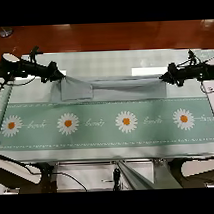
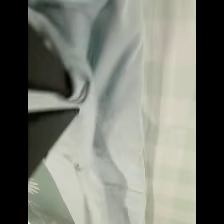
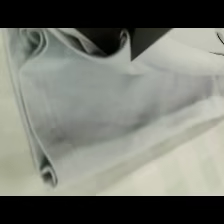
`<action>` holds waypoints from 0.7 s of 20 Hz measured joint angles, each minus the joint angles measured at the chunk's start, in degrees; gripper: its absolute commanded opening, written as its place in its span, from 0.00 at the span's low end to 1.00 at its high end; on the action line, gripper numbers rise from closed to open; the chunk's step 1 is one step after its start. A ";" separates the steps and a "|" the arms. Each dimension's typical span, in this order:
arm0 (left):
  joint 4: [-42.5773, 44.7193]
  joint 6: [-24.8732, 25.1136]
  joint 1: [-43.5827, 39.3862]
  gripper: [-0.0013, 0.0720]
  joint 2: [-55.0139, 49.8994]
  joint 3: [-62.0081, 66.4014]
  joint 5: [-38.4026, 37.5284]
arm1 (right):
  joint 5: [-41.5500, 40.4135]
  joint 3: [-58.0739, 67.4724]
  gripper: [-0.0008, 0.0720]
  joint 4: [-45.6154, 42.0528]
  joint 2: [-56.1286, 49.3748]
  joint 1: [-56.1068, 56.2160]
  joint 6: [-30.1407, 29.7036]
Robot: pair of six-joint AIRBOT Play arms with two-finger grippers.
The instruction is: Fold the shirts.
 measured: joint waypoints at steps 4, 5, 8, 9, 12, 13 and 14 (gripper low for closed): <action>2.58 -1.05 1.18 0.98 -2.78 4.26 -5.11 | 0.02 1.25 0.87 2.60 -1.77 -1.81 -3.56; 5.86 -2.29 2.36 0.98 -2.82 5.68 -7.61 | 0.33 1.57 0.87 1.92 -1.51 -3.21 -4.35; 18.82 -6.88 7.34 0.98 -0.15 8.24 -13.97 | 5.14 2.03 0.87 -2.43 -0.63 -8.26 -5.53; 22.16 -8.31 9.16 0.98 1.66 7.93 -13.97 | 6.51 2.10 0.87 -4.28 -0.46 -9.88 -5.40; 24.41 -10.51 12.33 0.98 10.19 2.34 -9.18 | 8.63 2.14 0.87 -7.48 -0.94 -12.09 -4.85; 23.39 -10.67 12.39 0.98 14.01 -1.29 -5.75 | 8.79 2.16 0.87 -8.04 -1.55 -12.24 -4.68; 21.73 -10.32 12.00 0.98 17.84 -5.27 -1.97 | 9.01 2.21 0.87 -8.00 -2.32 -12.04 -4.66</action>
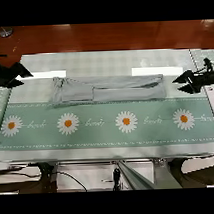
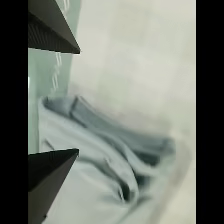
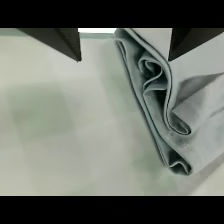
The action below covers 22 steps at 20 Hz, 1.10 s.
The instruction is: Fold the shirts.
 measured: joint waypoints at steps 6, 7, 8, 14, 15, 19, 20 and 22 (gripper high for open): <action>-14.19 7.50 -10.60 0.98 18.53 -21.27 15.34 | -0.59 0.00 0.84 6.32 -4.90 5.95 -2.67; -15.47 8.20 -13.18 0.98 19.76 -22.95 15.93 | -0.61 0.04 0.71 7.06 -5.40 7.19 -2.97; -16.33 8.70 -15.54 0.98 20.59 -24.04 16.33 | -1.01 0.07 0.44 7.23 -5.81 8.31 -3.21; -19.12 10.12 -27.56 0.04 20.06 -26.58 19.58 | 1.57 1.57 0.05 6.71 -3.13 11.67 -2.78; -19.47 10.27 -28.96 0.04 19.65 -26.64 20.06 | 2.80 1.57 0.05 5.01 -1.05 11.80 -2.56; -19.71 10.60 -35.21 0.04 16.79 -25.86 21.68 | 6.67 -2.21 0.05 -1.84 13.68 11.98 -2.40; -19.80 10.62 -37.03 0.04 15.39 -24.74 22.14 | 7.04 -4.28 0.05 -3.08 18.69 11.98 -2.36; -19.87 10.67 -40.89 0.04 11.52 -21.16 22.62 | 7.74 -8.94 0.05 -4.94 28.70 11.98 -1.79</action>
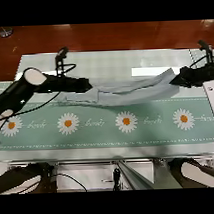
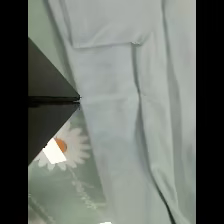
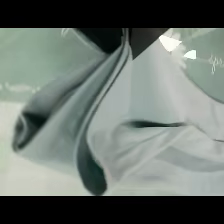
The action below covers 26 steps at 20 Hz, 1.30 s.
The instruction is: Fold the shirts.
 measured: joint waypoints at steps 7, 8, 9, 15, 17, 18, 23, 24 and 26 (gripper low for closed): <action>-0.02 -1.79 -12.94 0.04 -20.15 20.87 -3.78 | 2.62 -12.57 0.05 -1.88 27.08 0.00 5.99; -0.02 -2.56 -14.86 0.04 -23.10 23.61 -5.53 | 2.93 -13.27 0.05 -1.92 29.29 0.00 6.95; -0.02 -3.23 -16.63 0.04 -25.66 25.73 -7.06 | 3.30 -13.79 0.05 -1.90 30.97 0.00 7.52; -4.09 -5.27 -27.45 0.05 -35.41 31.23 -12.48 | 3.37 -14.88 0.05 -1.01 34.40 0.00 9.44; -6.82 -5.29 -29.66 0.04 -36.57 31.91 -13.05 | 2.47 -14.73 0.05 -0.35 34.69 0.00 9.53; -7.98 -5.27 -30.05 0.04 -36.96 32.54 -14.01 | 2.05 -14.47 0.05 -0.09 34.67 0.00 9.53; -9.99 -4.55 -21.27 0.04 -34.21 36.52 -16.48 | 1.09 -10.40 0.05 2.21 32.30 3.15 9.33; -9.99 -4.39 -17.79 0.04 -32.50 36.85 -17.29 | 0.79 -9.22 0.05 2.36 31.21 4.96 9.57; -9.62 -4.39 -9.62 0.04 -27.78 37.31 -18.99 | -0.74 -6.54 0.05 2.73 28.04 10.12 10.43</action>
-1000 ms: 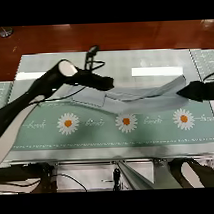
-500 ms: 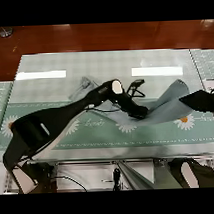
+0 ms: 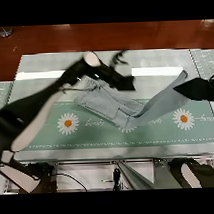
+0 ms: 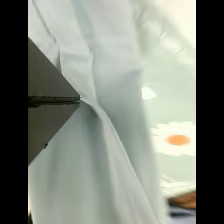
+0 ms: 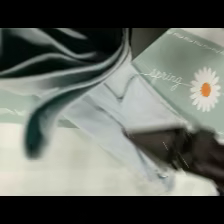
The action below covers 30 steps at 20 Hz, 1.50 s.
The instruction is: Fold the shirts.
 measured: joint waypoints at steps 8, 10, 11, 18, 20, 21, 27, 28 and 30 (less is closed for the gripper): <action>9.25 2.05 29.94 0.05 32.33 -6.56 -4.72 | -10.67 16.98 0.05 0.07 -27.65 26.27 2.95; 11.45 2.82 34.29 0.04 41.20 -10.84 -4.83 | -11.96 23.69 0.05 0.15 -37.31 30.95 3.04; 12.37 3.08 36.00 0.05 45.46 -13.33 -4.83 | -12.11 26.73 0.05 0.09 -41.57 32.65 3.23; 14.36 3.74 40.06 0.05 61.37 -30.62 -3.23 | -12.68 42.01 0.87 0.87 -63.01 39.34 5.11; 14.53 3.85 40.30 0.05 62.25 -34.75 -2.05 | -13.05 43.45 0.88 1.70 -65.57 39.56 5.25; 14.51 3.89 40.37 0.05 62.40 -36.46 -0.79 | -12.83 43.95 0.88 2.25 -66.07 39.08 5.18; 14.75 3.89 40.52 0.05 59.95 -44.13 4.44 | 3.54 44.85 0.88 -5.05 -55.49 24.76 4.87; 14.75 3.89 40.52 0.05 59.56 -45.29 4.74 | 5.97 42.58 0.88 -9.29 -51.28 21.92 4.92; 14.78 4.00 40.46 0.05 59.06 -47.87 4.92 | 6.36 32.81 0.88 -16.50 -40.48 16.41 6.16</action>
